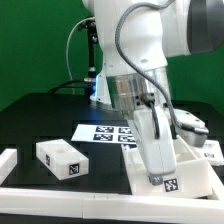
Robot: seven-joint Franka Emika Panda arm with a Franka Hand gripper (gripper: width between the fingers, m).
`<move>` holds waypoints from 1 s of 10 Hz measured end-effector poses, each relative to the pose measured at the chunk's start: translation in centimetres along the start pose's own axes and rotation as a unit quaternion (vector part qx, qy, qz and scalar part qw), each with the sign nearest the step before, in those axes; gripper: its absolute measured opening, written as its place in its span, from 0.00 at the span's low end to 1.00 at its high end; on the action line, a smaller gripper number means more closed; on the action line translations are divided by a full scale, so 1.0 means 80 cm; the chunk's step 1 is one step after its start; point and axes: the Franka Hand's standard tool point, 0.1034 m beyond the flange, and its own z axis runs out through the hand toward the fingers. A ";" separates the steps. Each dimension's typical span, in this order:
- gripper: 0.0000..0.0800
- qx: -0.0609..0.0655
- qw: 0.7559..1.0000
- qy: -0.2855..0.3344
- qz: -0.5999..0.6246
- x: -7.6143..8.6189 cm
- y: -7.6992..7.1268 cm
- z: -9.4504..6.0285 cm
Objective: Assemble cabinet
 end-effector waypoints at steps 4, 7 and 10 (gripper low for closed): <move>0.11 -0.008 0.999 0.007 0.053 -0.013 -0.013 0.013; 0.11 -0.006 0.999 0.025 0.045 -0.013 -0.012 0.012; 0.35 -0.005 0.999 0.024 0.036 -0.014 -0.014 0.009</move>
Offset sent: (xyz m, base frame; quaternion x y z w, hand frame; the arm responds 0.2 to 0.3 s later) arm 0.0100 0.0171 -0.0194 -0.0277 0.0318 0.0372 0.9984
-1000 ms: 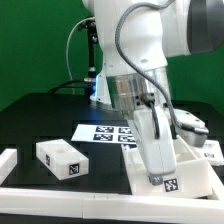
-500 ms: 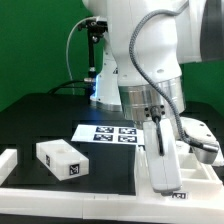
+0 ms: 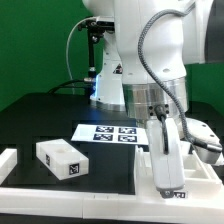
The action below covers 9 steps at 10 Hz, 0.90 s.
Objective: Assemble cabinet
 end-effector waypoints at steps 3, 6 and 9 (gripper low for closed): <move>0.75 0.012 1.000 -0.017 -0.023 -0.016 0.024 -0.064; 0.98 0.003 0.999 -0.022 -0.029 -0.020 0.041 -0.078; 1.00 -0.010 1.000 -0.025 0.016 -0.039 0.069 -0.082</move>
Offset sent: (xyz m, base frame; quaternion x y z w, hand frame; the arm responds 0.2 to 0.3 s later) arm -0.0613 0.0200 0.0505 0.0031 -0.0422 0.0266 0.9987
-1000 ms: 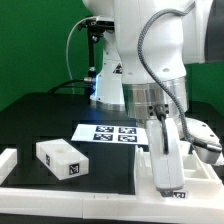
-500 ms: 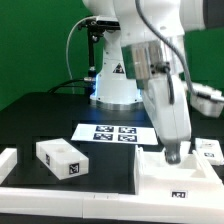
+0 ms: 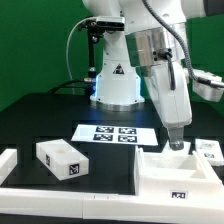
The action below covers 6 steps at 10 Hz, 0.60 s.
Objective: Assemble cabinet
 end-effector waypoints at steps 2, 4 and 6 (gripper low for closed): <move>1.00 -0.038 0.999 0.005 0.036 -0.027 0.068 0.018; 1.00 -0.041 0.999 0.006 0.029 -0.029 0.071 0.021; 1.00 -0.041 0.999 0.007 0.028 -0.030 0.071 0.021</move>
Offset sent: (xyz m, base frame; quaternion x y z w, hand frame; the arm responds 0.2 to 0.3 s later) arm 0.0000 0.0000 0.0000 0.0000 0.0000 0.0000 1.0000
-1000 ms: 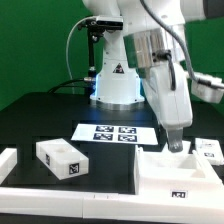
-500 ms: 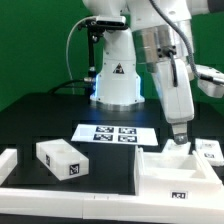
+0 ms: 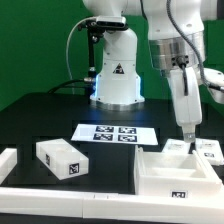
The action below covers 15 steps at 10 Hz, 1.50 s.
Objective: Assemble cabinet
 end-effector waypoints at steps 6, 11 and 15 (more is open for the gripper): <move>1.00 -0.047 0.997 0.011 0.065 -0.007 0.063 0.027; 1.00 0.004 0.994 0.014 0.108 0.010 0.096 0.058; 1.00 0.033 0.993 0.005 0.117 0.016 0.105 0.060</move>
Offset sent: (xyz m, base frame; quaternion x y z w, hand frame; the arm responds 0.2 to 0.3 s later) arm -0.0682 -0.0056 -0.0213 -0.0727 0.0954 0.1211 0.9854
